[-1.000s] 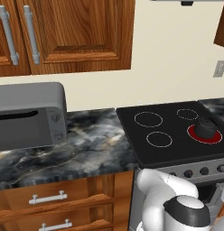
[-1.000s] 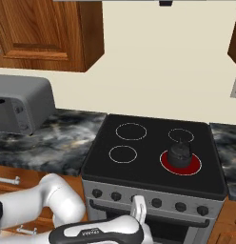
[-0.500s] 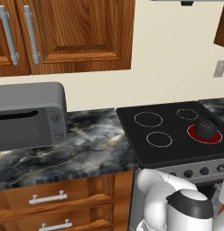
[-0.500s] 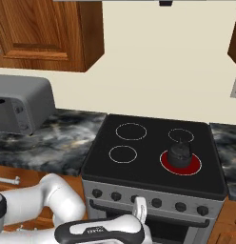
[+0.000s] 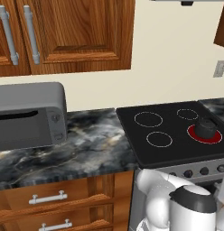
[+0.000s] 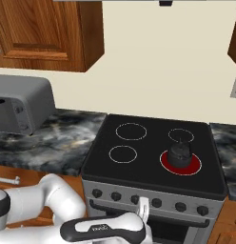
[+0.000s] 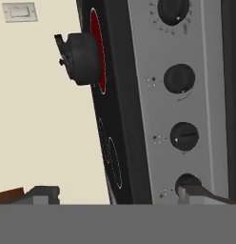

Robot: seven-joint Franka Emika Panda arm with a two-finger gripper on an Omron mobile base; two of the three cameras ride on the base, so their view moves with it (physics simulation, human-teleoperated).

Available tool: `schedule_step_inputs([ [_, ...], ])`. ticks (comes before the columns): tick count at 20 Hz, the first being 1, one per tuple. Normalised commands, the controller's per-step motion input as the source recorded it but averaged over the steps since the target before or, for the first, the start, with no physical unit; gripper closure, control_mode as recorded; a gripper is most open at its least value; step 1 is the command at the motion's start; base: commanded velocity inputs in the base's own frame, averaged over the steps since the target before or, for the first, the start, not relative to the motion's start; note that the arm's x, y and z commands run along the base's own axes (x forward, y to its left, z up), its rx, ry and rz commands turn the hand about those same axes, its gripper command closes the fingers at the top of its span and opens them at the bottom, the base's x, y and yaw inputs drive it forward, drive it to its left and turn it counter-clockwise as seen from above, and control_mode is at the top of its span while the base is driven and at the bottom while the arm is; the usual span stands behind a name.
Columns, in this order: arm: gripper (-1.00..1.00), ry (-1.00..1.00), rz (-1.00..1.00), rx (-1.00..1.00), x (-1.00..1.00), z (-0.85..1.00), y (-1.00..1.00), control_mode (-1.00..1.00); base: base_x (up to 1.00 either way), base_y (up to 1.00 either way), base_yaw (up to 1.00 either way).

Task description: The kettle is done boiling. Turn off the stove, then wait for 300 timesteps before moving the kettle to the dining table.

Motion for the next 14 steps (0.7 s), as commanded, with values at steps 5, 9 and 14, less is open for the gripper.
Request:
schedule_step_inputs([
  [5,-1.00,0.00,-0.07,0.00,0.14,-0.10,-0.02,-1.00,0.00,0.00,0.00],
  [9,-1.00,0.00,-0.07,0.00,0.16,-0.10,0.00,-1.00,0.00,0.00,0.00],
  [14,-1.00,0.00,-0.05,0.00,0.14,-0.14,-0.01,-1.00,0.00,0.00,0.00],
])
